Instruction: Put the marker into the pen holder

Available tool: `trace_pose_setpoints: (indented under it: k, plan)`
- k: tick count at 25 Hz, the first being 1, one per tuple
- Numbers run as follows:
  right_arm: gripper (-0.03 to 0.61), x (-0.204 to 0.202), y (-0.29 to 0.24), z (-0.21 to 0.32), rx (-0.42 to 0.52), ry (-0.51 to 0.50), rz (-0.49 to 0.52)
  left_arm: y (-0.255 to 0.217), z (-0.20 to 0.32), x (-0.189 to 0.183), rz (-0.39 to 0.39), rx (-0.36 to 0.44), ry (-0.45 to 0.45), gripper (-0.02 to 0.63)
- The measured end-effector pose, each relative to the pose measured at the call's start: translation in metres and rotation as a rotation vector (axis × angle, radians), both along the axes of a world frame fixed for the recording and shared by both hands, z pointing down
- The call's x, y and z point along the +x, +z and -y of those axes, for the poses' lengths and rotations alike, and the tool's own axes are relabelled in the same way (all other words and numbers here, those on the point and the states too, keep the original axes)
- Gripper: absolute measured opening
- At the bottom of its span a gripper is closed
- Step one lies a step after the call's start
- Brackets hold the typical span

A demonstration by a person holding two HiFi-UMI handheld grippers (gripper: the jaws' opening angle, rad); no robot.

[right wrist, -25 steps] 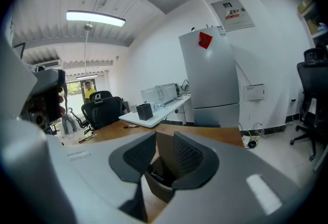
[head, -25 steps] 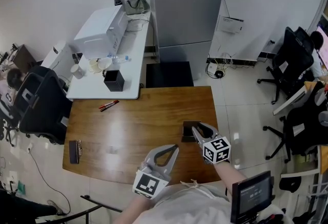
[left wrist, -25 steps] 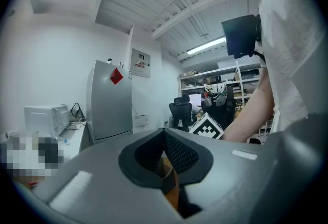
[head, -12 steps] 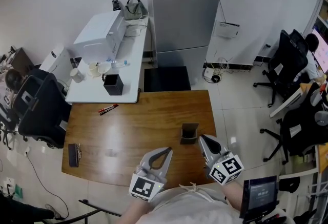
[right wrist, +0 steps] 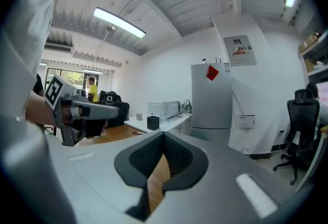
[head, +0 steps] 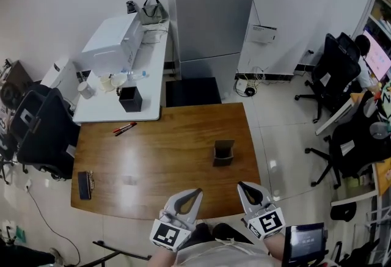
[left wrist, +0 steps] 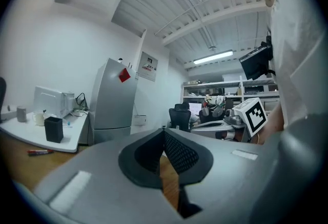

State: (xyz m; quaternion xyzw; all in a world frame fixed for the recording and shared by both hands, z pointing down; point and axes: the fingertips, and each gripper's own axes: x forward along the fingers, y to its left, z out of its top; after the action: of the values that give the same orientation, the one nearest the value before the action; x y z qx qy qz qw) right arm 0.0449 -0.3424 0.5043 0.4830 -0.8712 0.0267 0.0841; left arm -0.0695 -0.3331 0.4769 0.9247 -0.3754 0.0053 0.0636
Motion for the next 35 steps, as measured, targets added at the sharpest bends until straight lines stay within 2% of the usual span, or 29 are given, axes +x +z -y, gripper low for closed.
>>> trace_pose_setpoints:
  k: [4,9,15,21,25,29,35]
  plan:
    - [0.0,-0.016,0.0,-0.035,0.031,-0.064,-0.056,0.005,-0.031,-0.004,0.008,0.013,-0.025,0.015]
    - [0.0,-0.01,-0.022,-0.081,0.078,-0.066,0.008,-0.003,-0.078,-0.002,0.031,0.053,-0.059,0.015]
    - [0.0,0.019,-0.035,-0.178,0.1,-0.048,0.029,-0.006,-0.177,0.031,0.04,0.073,-0.059,0.015]
    - [0.0,0.05,-0.024,-0.283,0.067,-0.042,0.03,-0.002,-0.282,0.062,0.051,0.067,-0.062,0.015]
    - [0.0,0.059,-0.023,-0.333,0.055,-0.054,0.043,-0.005,-0.335,0.069,0.064,0.066,-0.081,0.015]
    - [0.0,0.059,-0.027,-0.365,0.051,-0.065,0.067,-0.009,-0.366,0.066,0.07,0.067,-0.107,0.015]
    - [0.0,0.049,-0.046,-0.376,0.096,-0.064,0.061,-0.025,-0.372,0.057,0.06,0.11,-0.102,0.015]
